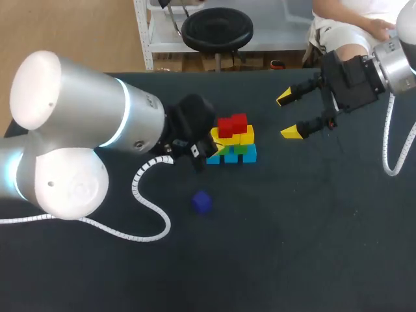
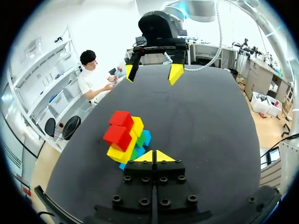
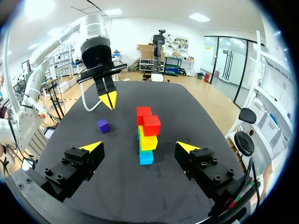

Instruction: Place the blue cubes, place green cubes on the blue cubes, place the yellow cubes on the green cubes, then place the red cubes on the yellow cubes, and place purple cube on the red cubes.

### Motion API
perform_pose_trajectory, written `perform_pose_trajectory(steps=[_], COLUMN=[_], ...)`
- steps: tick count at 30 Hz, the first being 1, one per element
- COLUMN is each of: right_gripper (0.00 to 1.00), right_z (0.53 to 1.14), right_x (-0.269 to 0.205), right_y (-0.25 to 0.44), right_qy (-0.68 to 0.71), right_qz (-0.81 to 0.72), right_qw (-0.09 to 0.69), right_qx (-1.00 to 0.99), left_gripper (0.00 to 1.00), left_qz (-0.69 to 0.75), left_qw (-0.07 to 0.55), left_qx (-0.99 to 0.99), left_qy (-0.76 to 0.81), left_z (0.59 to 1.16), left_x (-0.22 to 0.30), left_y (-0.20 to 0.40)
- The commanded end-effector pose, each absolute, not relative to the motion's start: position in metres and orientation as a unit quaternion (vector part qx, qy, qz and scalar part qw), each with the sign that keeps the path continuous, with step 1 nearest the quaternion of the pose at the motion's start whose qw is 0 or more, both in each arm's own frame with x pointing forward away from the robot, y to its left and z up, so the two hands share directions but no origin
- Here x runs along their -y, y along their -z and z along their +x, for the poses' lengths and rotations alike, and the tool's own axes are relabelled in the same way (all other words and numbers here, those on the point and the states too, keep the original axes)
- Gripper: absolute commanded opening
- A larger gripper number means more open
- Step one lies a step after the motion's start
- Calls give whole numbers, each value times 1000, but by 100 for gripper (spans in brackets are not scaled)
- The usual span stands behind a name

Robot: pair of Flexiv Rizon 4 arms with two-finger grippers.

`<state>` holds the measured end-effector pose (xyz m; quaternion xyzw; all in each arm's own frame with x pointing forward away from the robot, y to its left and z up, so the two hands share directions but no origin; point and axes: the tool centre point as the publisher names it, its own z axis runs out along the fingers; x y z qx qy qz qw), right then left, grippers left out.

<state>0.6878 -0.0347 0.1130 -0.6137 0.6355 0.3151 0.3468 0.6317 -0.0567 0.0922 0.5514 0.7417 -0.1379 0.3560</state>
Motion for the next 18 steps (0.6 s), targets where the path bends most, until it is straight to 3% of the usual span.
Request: perform_pose_trajectory(steps=[1, 18], right_gripper=[100, 100], right_z=[687, 687], right_x=[35, 35], right_y=[-113, -113], right_qy=[-315, -315], right_qz=[-613, -613], right_qw=[348, 348], right_qx=[-635, -635], left_gripper=[0, 0], left_qz=[552, 558], left_qw=[364, 370], left_qx=[-742, -736], left_qy=[115, 97], left_z=[633, 635], left_x=[69, 74], left_y=[-94, -96])
